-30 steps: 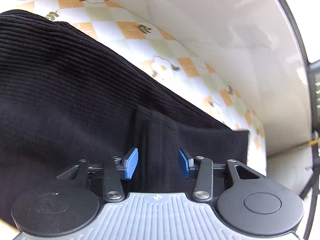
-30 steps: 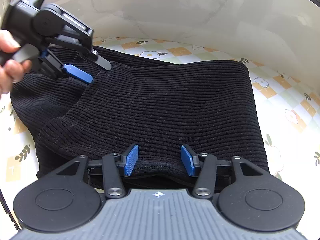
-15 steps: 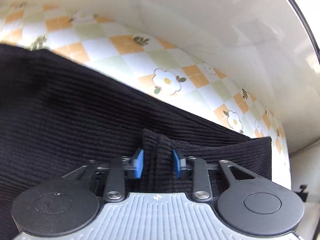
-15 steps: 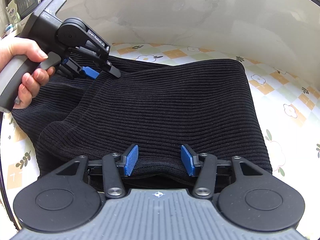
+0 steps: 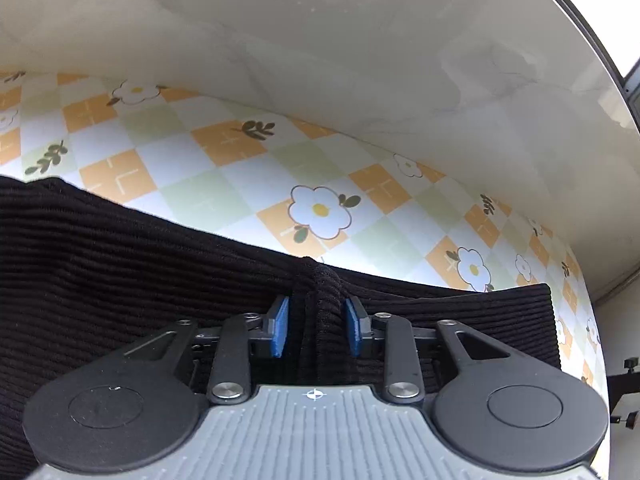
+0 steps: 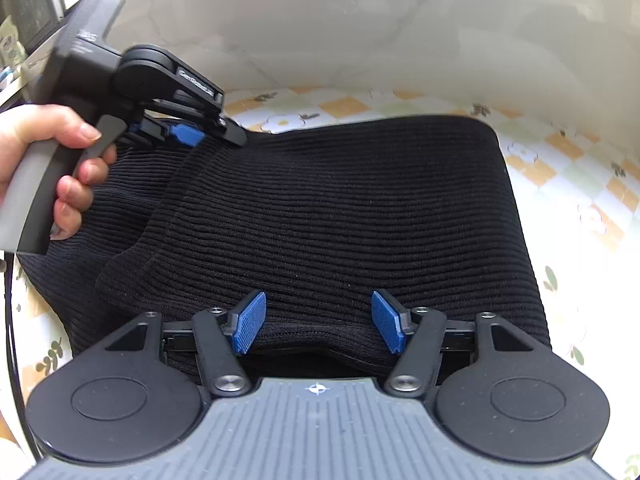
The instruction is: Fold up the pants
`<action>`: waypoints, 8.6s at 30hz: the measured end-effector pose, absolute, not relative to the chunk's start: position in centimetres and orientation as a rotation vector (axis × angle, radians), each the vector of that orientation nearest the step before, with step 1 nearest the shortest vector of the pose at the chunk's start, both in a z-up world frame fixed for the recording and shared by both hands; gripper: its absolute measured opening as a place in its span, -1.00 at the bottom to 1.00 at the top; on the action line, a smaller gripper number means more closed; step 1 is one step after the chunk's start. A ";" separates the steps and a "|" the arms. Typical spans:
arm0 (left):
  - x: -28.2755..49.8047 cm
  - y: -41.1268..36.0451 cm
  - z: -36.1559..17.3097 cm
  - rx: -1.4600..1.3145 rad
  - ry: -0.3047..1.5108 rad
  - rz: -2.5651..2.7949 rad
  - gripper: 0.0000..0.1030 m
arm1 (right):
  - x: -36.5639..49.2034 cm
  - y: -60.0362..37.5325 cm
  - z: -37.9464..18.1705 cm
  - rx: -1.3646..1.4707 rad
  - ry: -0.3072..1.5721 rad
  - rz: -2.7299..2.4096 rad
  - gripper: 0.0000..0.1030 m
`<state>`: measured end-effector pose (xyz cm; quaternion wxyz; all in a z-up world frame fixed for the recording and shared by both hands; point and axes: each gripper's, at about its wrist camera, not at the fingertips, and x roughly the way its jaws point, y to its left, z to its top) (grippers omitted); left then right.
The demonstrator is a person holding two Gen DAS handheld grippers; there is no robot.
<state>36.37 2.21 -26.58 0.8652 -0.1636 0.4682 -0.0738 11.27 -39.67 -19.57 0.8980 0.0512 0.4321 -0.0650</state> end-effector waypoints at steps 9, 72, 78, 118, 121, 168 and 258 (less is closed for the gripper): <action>32.6 8.6 -22.6 -0.416 0.930 -0.135 0.36 | 12.8 -37.4 -18.0 0.045 0.875 -0.107 0.65; 15.7 34.6 -23.1 -0.689 0.560 0.438 -0.39 | 19.7 -28.5 -19.8 -0.058 0.938 -0.038 0.93; 13.2 35.1 -21.1 -0.638 0.552 0.450 -0.39 | 21.1 -25.3 -21.9 -0.089 1.001 0.063 0.94; 25.2 -2.1 -17.6 -0.203 0.703 -0.515 0.36 | 10.7 -46.2 -15.1 0.355 0.779 -0.186 0.84; 24.2 2.4 -16.8 -0.329 0.684 -0.365 0.34 | 12.5 -43.9 -15.4 0.329 0.796 -0.098 0.74; 19.5 8.7 -23.6 -0.196 0.981 -0.185 -0.38 | 13.6 -43.4 -19.5 0.566 0.792 -0.064 -0.68; 31.3 13.1 -27.3 -0.372 0.964 -0.202 1.00 | 19.1 -44.7 -23.9 0.496 0.953 0.008 1.00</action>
